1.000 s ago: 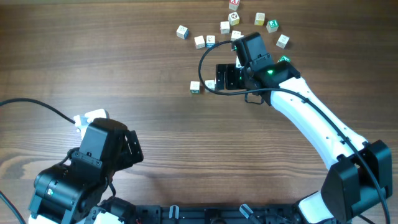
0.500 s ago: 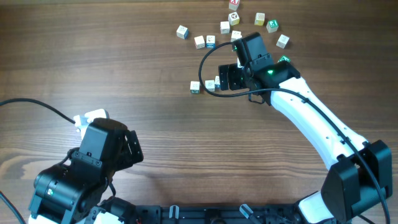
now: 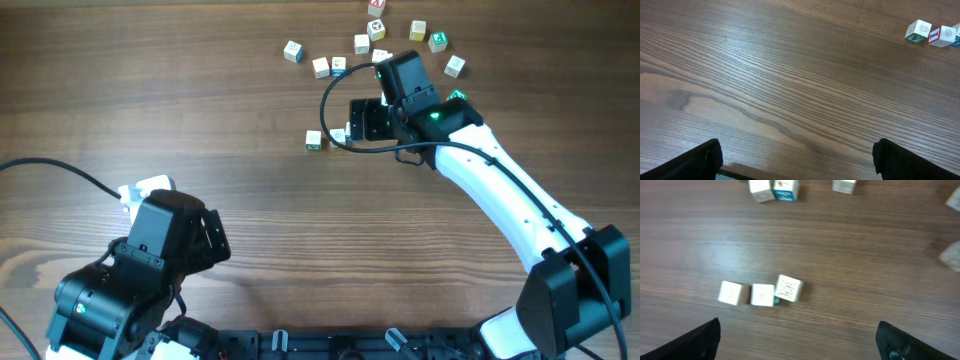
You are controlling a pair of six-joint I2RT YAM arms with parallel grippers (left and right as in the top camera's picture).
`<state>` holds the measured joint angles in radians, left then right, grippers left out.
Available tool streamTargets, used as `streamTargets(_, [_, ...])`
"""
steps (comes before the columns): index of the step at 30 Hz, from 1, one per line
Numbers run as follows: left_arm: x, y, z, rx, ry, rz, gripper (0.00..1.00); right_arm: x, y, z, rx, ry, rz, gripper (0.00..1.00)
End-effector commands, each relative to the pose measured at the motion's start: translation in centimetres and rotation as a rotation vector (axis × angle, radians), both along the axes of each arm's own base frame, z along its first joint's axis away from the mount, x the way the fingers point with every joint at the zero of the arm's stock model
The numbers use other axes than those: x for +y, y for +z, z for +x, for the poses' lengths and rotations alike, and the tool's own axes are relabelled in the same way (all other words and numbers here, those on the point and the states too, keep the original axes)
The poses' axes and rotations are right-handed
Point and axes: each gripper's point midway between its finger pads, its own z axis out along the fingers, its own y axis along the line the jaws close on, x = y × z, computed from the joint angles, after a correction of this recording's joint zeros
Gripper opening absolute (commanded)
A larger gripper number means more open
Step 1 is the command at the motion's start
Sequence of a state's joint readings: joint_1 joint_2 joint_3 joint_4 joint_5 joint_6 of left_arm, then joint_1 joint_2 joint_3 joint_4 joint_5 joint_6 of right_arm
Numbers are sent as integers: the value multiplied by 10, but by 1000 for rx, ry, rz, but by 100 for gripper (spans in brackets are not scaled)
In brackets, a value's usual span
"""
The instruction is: Form a horizontal line
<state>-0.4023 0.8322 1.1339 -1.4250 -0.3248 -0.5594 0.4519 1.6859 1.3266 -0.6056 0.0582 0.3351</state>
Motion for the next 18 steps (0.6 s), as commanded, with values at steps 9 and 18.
streamTargets(9, [4,0,1,-6,24,9,100,34,-28,12,67,28,151,100])
streamTargets(18, [4,0,1,-7,24,9,100,36,-81,37,110,-129,192,98])
